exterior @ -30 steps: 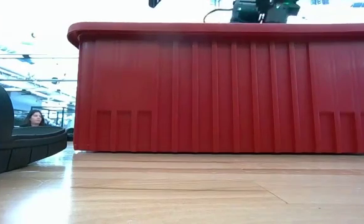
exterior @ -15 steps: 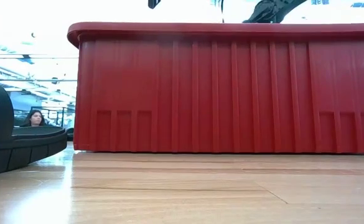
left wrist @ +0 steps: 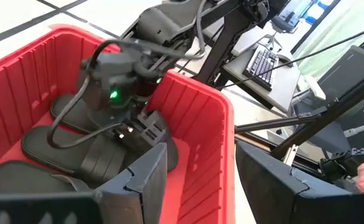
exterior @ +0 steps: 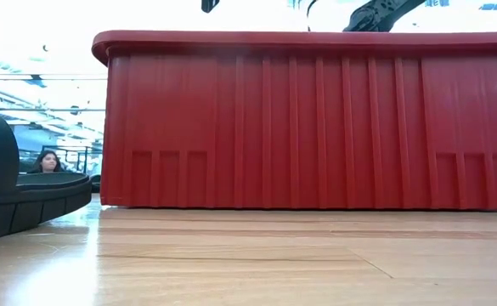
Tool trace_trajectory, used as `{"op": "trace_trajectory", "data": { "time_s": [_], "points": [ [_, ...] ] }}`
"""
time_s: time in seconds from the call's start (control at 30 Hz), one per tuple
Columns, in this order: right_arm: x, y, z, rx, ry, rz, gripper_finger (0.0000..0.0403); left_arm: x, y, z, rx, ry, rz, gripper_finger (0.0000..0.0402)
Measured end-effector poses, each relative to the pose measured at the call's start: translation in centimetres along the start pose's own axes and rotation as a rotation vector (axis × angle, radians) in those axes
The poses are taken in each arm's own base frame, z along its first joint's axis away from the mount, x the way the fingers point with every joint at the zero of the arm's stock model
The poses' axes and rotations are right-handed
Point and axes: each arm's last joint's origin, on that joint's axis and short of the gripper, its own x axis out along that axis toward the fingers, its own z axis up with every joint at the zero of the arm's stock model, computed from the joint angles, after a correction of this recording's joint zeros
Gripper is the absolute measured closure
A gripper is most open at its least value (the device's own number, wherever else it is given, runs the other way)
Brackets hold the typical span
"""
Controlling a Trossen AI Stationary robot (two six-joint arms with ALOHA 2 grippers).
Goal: Pick and place slides into bin
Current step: Put the black slide into the red bin
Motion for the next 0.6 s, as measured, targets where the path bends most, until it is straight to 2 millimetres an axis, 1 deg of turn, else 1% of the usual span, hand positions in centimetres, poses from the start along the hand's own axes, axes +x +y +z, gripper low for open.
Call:
{"op": "trace_trajectory", "data": {
  "time_s": [0.13, 0.23, 0.3, 0.4, 0.6],
  "points": [
    [-1.5, 0.8, 0.3, -0.02, -0.142, 0.064, 0.0403, 0.0, 0.0, 0.0, 0.0, 0.005, -0.005, 0.0215],
    [-2.2, 1.7, 0.4, -0.051, -0.194, 0.157, 0.0403, 0.0, 0.0, -0.1, 0.001, 0.011, -0.004, 0.0215],
    [-2.3, 2.3, 0.2, -0.089, -0.182, 0.214, 0.0403, 0.0, 0.0, -0.1, 0.004, 0.011, -0.004, 0.0215],
    [-1.9, 3.0, 0.3, -0.116, -0.145, 0.221, 0.0403, 0.0, 0.0, -0.1, 0.004, 0.01, -0.004, 0.0215],
    [-1.7, 3.4, 0.1, -0.122, -0.11, 0.232, 0.0403, 0.0, 0.0, -0.1, 0.004, 0.009, -0.003, 0.0215]
  ]
}}
